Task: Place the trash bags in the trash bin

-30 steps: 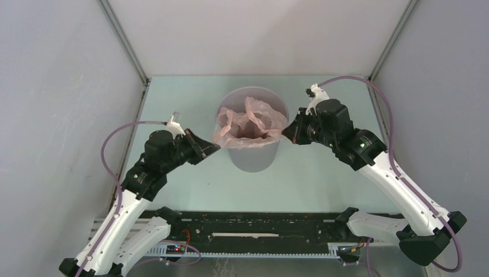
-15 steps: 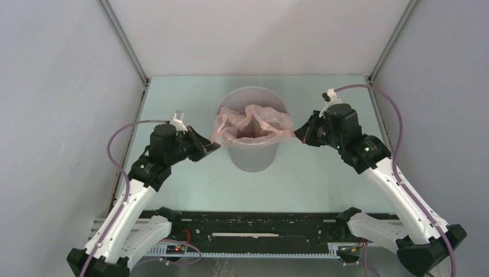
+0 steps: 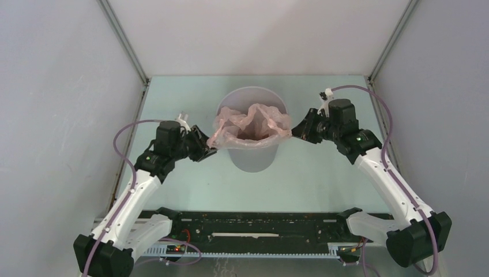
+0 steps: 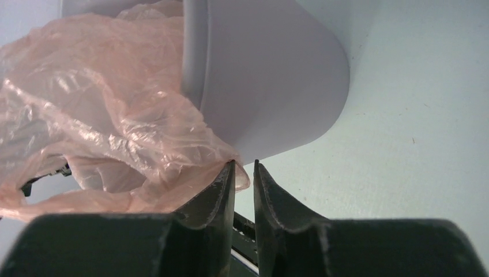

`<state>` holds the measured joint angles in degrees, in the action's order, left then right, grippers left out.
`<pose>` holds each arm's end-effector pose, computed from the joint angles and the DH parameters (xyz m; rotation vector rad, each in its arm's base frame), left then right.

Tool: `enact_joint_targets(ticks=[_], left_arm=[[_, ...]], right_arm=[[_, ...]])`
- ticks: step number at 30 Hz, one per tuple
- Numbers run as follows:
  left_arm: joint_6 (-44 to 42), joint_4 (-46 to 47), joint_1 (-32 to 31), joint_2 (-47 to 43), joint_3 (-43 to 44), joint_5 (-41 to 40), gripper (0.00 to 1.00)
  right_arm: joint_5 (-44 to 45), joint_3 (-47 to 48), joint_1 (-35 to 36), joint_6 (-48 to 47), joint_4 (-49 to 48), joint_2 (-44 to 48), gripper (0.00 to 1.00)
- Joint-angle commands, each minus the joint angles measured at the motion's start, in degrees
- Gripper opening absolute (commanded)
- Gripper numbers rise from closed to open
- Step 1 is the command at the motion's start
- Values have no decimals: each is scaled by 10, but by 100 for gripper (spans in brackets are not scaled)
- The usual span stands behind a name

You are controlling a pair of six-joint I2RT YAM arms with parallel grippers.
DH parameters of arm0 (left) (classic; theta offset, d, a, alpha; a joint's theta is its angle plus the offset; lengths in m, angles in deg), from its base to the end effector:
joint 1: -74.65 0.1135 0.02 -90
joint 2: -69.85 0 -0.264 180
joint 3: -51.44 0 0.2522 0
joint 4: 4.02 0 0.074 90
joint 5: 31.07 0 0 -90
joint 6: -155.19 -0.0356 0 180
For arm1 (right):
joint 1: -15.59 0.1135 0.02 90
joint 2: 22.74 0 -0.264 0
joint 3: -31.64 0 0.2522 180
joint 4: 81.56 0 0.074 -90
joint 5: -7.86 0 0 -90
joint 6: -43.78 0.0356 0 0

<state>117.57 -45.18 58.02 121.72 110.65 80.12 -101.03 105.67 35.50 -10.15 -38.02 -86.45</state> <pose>0.1843 -0.0685 0.2937 -0.4904 2.2732 -1.0563 0.2229 0.0930 0.3364 0.1160 2.2579 0.9019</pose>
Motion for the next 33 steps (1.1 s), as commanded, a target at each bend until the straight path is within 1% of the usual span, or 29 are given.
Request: enact_joint_targets(ticks=[1, 2, 5, 8, 10, 13, 14, 15, 18, 20, 23, 26, 29, 31, 33], left_arm=[[-76, -92, 4, -44, 60, -43, 50], [-88, -116, 4, -62, 68, -57, 57], [-114, -189, 5, -101, 91, -100, 72], [-127, -239, 5, -138, 123, -137, 80], [-133, -260, 5, -151, 157, -160, 86], [-150, -241, 5, -150, 210, -165, 93], [-159, -231, 4, -142, 227, -158, 97], [-171, -220, 1, -132, 246, -150, 99], [-201, -214, -25, -86, 301, -177, 100], [-226, -216, -67, -52, 339, -216, 100], [-255, -237, -143, 15, 401, -293, 100], [-278, -264, -190, 72, 440, -336, 100], [-297, -275, -216, 112, 466, -357, 100], [-300, -276, -219, 133, 474, -358, 100], [-307, -280, -220, 155, 483, -364, 100]], right_arm=[[-17, 34, -3, -51, 14, 29, 30], [-14, 40, -4, -63, 27, 36, 33], [5, 59, -2, -92, 78, 56, 38], [37, 90, 1, -108, 136, 78, 39], [66, 124, 17, -119, 173, 90, 42], [122, 173, 66, -142, 213, 92, 56], [140, 190, 90, -148, 219, 87, 62], [159, 207, 115, -157, 224, 77, 66], [248, 277, 201, -184, 247, 28, 73], [309, 322, 260, -202, 261, -16, 76], [414, 391, 328, -223, 290, -96, 77], [501, 459, 368, -246, 324, -169, 77], [572, 512, 398, -277, 342, -232, 77], [597, 537, 399, -279, 349, -264, 77], [596, 549, 397, -283, 340, -283, 76]])
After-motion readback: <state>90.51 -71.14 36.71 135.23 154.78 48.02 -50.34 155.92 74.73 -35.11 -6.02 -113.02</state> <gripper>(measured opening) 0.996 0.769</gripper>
